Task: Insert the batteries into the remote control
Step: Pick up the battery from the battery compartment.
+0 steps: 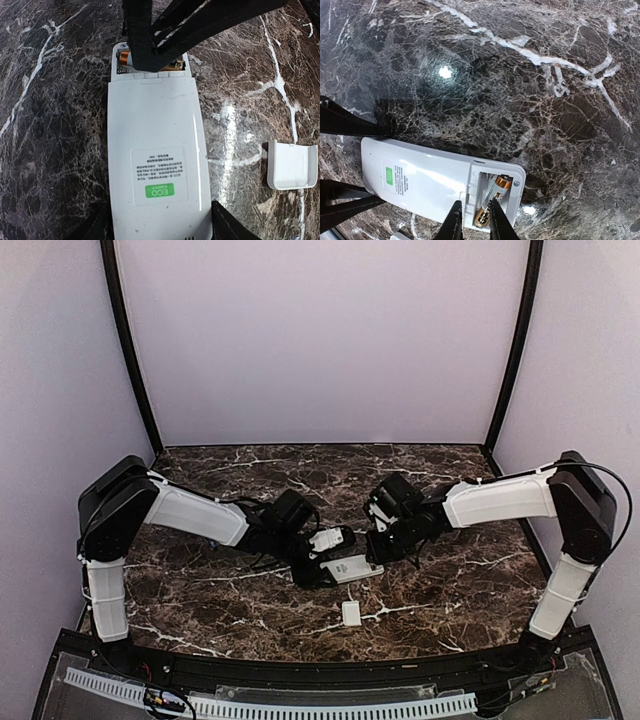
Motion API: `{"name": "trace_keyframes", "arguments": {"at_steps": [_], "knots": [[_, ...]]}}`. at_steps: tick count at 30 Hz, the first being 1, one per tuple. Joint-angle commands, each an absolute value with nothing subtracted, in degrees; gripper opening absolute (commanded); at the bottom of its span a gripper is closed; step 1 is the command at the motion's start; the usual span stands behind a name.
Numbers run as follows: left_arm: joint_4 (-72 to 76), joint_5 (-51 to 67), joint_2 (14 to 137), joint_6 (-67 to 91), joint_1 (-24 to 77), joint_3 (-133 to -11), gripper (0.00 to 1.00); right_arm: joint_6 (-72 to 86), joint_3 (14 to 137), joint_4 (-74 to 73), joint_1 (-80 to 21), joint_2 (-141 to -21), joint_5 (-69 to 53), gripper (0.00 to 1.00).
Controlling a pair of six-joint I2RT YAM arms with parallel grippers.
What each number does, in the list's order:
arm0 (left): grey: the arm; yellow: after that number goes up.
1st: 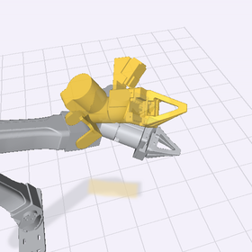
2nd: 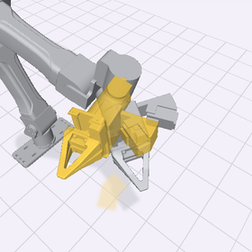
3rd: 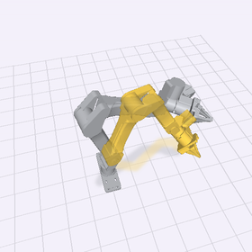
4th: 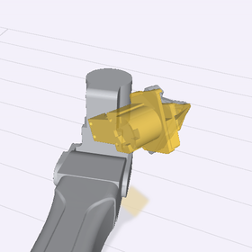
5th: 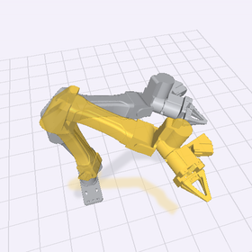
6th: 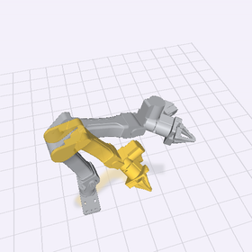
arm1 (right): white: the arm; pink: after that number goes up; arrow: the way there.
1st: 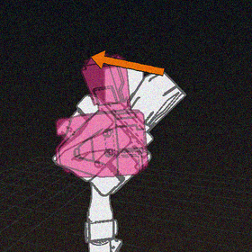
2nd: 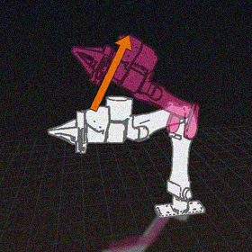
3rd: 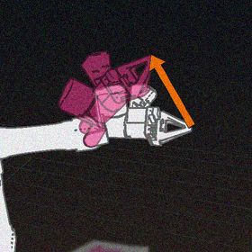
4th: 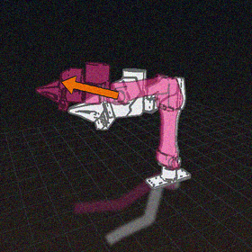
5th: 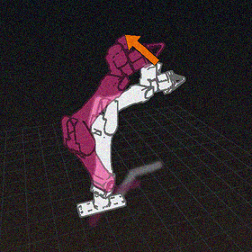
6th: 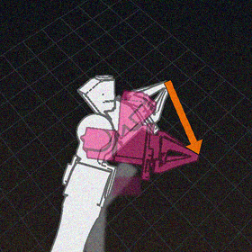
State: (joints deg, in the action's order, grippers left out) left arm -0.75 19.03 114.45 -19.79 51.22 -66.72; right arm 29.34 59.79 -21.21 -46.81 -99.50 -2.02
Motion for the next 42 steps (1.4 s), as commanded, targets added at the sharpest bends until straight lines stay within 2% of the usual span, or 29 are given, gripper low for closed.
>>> {"name": "trace_keyframes", "arguments": {"at_steps": [1, 9, 19, 30, 37, 42], "knots": [[-8.87, 18.03, 117.86, -19.72, 51.78, -66.01, 0.66, 31.36, 63.14, -24.68, -47.2, -102.85, -0.19, 0.17], [-9.64, 18.68, 117.5, -19.78, 52.35, -66.79, 0.66, 32.59, 66.01, -28.67, -47.2, -104.87, 5.04, 0.14], [-10.09, 19.49, 116.32, -19.74, 53.16, -67.51, 0.67, 33.2, 67.19, -32.1, -47.24, -107.16, 4.99, 0.1], [-11.31, 21.0, 114.84, -18.65, 53.1, -69.16, 0.71, 32.6, 69.43, -35.9, -47.46, -111.14, 4.9, 0.14], [-11.78, 19.79, 114.62, -18.51, 53.13, -69.65, 0.72, 30.57, 69.72, -35.62, -47.46, -110.95, 5.0, 0.01], [-12.33, 20.12, 114.49, -17.54, 53.14, -70.58, 0.72, 26.96, 70.16, -34.37, -47.45, -106.59, 3.28, 0.0]]}}
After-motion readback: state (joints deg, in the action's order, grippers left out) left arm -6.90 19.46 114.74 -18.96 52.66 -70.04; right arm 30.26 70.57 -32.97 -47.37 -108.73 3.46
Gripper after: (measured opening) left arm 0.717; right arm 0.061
